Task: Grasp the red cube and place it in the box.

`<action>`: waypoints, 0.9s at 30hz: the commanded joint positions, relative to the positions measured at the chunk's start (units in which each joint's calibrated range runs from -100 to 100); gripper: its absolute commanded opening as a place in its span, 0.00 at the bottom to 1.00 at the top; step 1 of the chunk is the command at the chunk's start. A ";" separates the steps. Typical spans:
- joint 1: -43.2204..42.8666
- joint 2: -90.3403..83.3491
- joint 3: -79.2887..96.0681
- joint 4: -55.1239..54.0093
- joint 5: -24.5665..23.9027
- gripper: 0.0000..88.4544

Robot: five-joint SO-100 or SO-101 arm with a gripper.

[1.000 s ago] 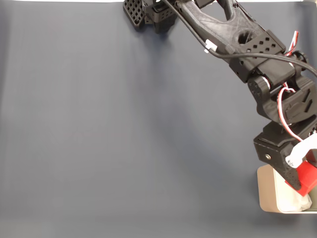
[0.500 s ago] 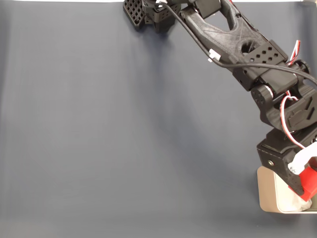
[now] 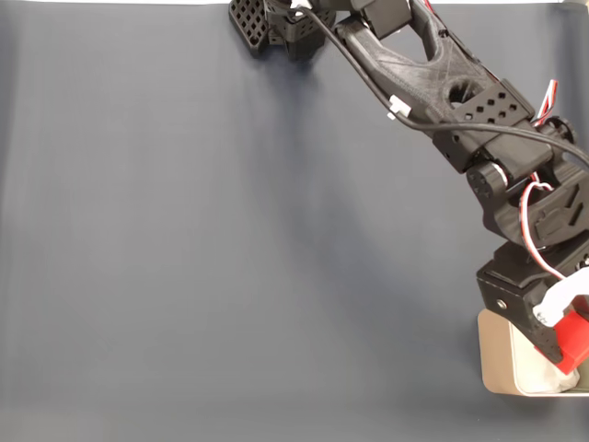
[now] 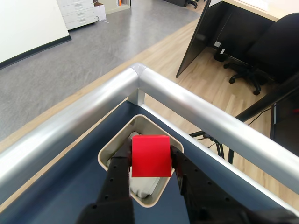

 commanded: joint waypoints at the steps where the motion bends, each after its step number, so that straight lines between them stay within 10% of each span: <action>1: -0.72 -0.72 -3.58 0.33 -0.59 0.02; 27: -0.72 -1.07 -3.58 2.22 -2.88 0.02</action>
